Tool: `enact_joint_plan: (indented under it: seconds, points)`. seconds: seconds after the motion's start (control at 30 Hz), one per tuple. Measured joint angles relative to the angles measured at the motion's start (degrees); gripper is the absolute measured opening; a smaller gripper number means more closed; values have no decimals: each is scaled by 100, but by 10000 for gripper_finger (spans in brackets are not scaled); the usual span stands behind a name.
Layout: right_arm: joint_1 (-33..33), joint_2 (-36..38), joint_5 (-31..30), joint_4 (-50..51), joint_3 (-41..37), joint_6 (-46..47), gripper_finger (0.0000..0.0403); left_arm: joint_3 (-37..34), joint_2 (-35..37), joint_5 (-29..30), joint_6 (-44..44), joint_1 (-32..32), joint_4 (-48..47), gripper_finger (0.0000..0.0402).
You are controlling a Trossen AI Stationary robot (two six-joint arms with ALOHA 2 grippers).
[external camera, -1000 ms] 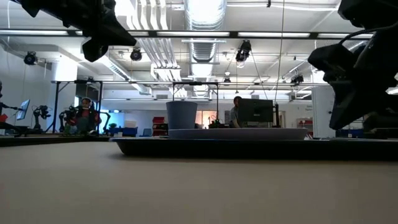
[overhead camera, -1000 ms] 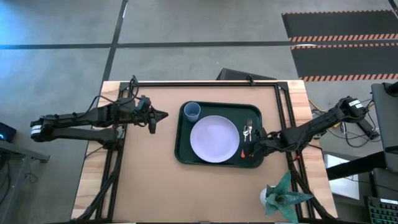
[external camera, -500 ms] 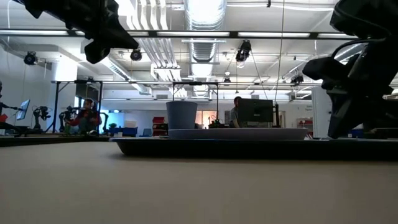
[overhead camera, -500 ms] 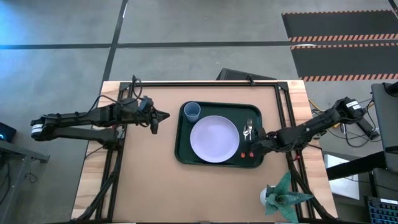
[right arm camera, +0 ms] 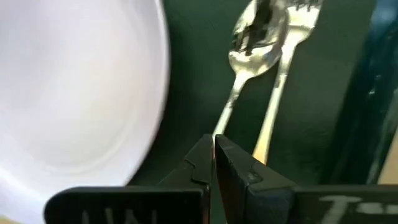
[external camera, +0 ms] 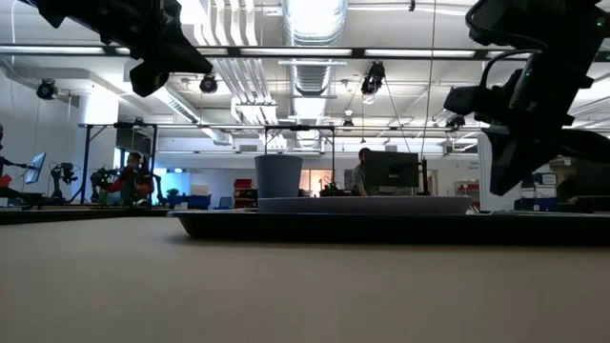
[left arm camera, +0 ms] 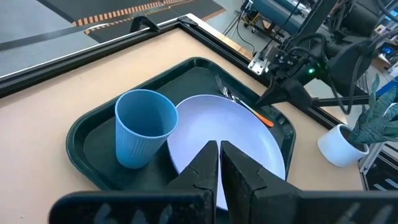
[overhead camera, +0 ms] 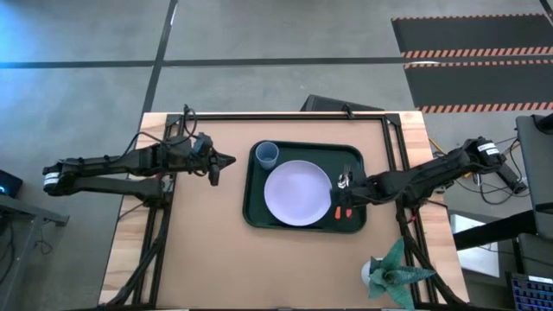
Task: Pick and place plate/cup/fork/spoon on tray
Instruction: Put the orange spoon on the black tray to the middle of the violet plate and orange fork
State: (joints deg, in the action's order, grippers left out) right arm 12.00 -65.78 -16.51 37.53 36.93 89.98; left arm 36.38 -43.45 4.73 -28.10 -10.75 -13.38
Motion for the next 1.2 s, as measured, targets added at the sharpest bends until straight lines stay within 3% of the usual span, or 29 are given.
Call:
enact_joint_plan:
  seconds: [0.33, 0.7, 1.2]
  points:
    - [-244, -90, 132, 158, -57, 107, 8, 0, 10, -1, 2, -1, -5, 0]
    - [-353, -1012, 687, -517, -57, -109, 8, 0, 27, -2, 3, 0, -1, 0]
    - [-577, -859, 603, -368, -59, -496, 8, 0, 36, -4, 4, 1, -3, 0]
